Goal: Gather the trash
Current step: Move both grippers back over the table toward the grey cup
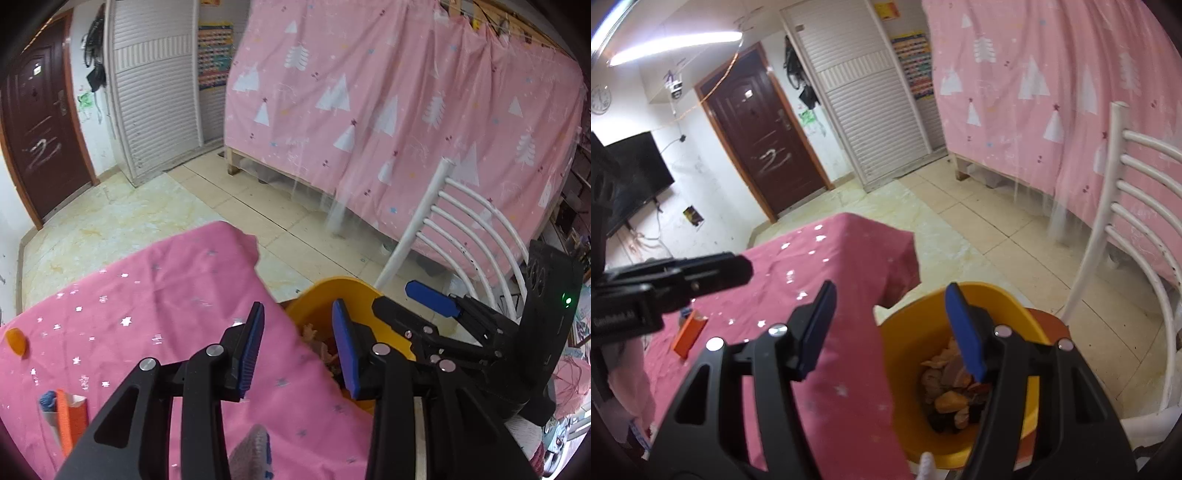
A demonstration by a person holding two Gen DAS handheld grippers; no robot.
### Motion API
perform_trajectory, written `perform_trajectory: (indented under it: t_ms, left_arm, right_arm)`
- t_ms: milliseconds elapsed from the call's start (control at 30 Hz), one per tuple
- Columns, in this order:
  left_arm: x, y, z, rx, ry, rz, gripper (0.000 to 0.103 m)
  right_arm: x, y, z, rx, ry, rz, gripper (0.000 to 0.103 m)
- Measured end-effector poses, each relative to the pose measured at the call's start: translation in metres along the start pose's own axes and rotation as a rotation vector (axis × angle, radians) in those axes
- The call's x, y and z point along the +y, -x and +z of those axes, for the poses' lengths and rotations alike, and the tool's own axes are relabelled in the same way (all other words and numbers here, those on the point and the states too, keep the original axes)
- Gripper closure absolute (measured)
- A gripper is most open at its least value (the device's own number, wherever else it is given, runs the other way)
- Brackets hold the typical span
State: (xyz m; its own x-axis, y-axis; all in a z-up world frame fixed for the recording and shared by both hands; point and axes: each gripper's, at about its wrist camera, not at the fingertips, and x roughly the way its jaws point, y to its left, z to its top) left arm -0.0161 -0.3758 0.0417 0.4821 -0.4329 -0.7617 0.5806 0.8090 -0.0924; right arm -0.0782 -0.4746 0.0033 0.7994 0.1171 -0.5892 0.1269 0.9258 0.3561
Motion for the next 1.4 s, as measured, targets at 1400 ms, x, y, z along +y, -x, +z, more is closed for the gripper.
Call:
perform_trajectory:
  t_ms: [1400]
  left_arm:
    - [0.266,0.095,-0.095,-0.051,0.301,0.247,0.056]
  right_arm:
    - [0.240,-0.083,-0.019,0.207,0.364,0.185,0.044]
